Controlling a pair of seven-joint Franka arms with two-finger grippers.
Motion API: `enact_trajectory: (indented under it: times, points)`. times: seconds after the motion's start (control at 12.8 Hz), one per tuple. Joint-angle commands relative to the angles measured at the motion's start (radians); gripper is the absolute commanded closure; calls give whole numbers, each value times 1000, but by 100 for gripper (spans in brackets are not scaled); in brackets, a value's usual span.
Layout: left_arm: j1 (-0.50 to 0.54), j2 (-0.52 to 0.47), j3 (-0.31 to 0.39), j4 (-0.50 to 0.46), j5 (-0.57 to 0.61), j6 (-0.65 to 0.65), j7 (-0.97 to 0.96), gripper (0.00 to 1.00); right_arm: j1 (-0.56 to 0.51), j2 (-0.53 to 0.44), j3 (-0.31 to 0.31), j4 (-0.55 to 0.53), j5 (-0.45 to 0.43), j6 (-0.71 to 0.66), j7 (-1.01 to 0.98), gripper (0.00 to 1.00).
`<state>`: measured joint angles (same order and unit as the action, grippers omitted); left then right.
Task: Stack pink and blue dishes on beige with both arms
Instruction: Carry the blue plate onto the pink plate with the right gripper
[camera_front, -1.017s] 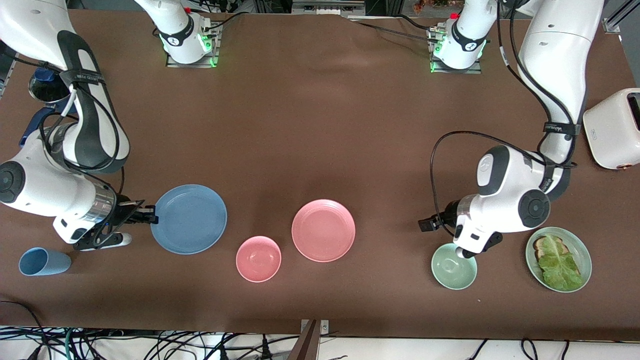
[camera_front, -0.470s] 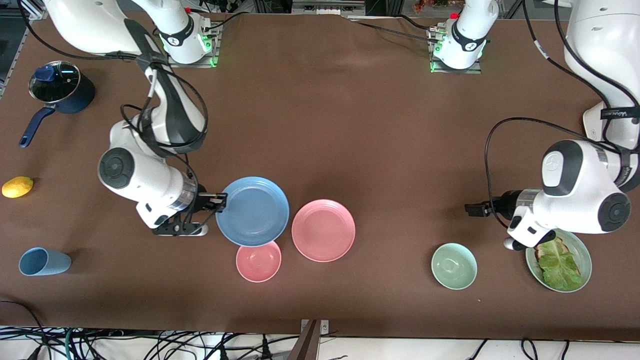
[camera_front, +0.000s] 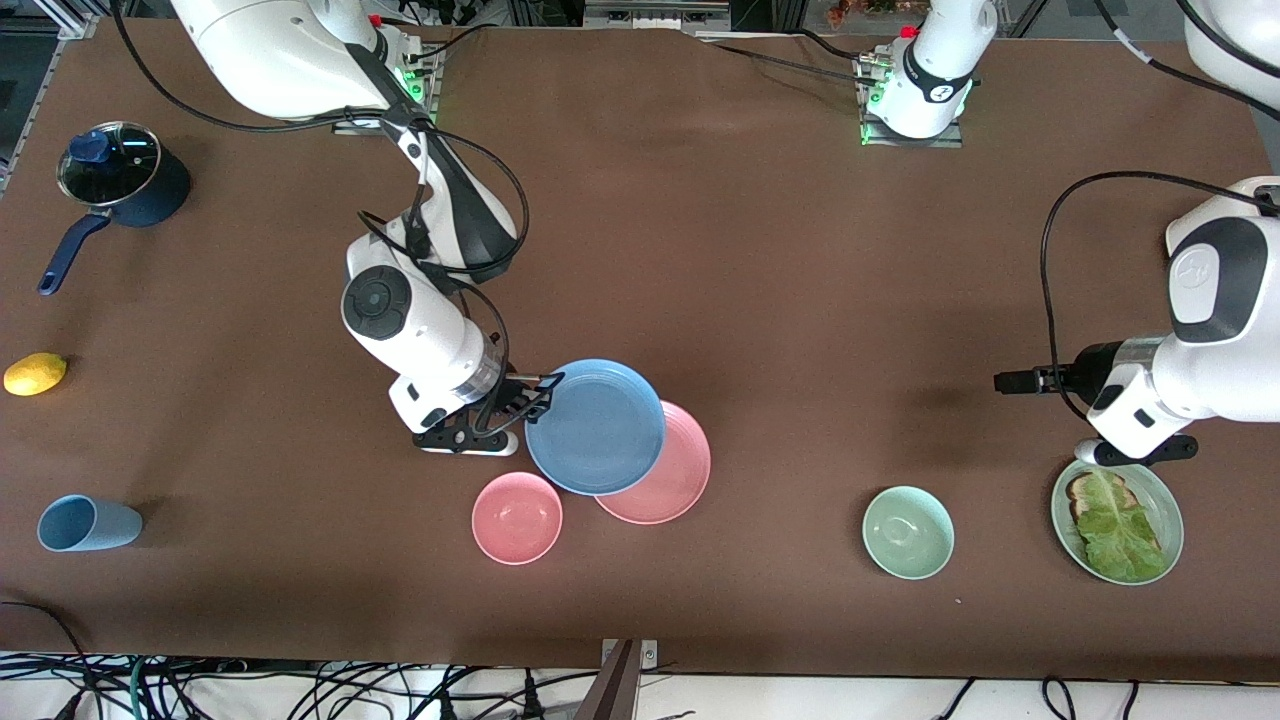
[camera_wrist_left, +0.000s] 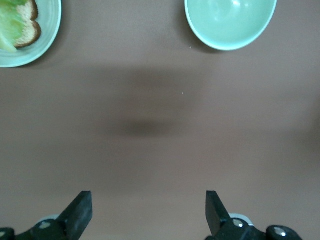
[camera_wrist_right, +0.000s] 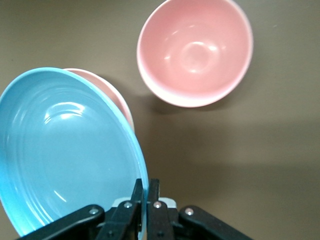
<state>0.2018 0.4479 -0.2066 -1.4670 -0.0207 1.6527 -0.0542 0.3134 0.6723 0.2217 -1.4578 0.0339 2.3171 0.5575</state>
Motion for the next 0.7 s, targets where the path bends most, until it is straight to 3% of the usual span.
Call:
enact_trajectory:
  times: [0.0, 0.31, 0.63]
  points:
    - [-41, -202, 54, -172, 44, 12, 106, 0, 45, 26, -10, 14, -31, 44, 77, 100]
    - [-81, -314, 96, -182, 28, 12, 205, 0, 81, 76, -13, 40, -49, 106, 122, 100]
    - [-128, -399, 125, -177, 42, -30, 202, 0, 82, 196, -13, 187, -58, 133, 122, 100]
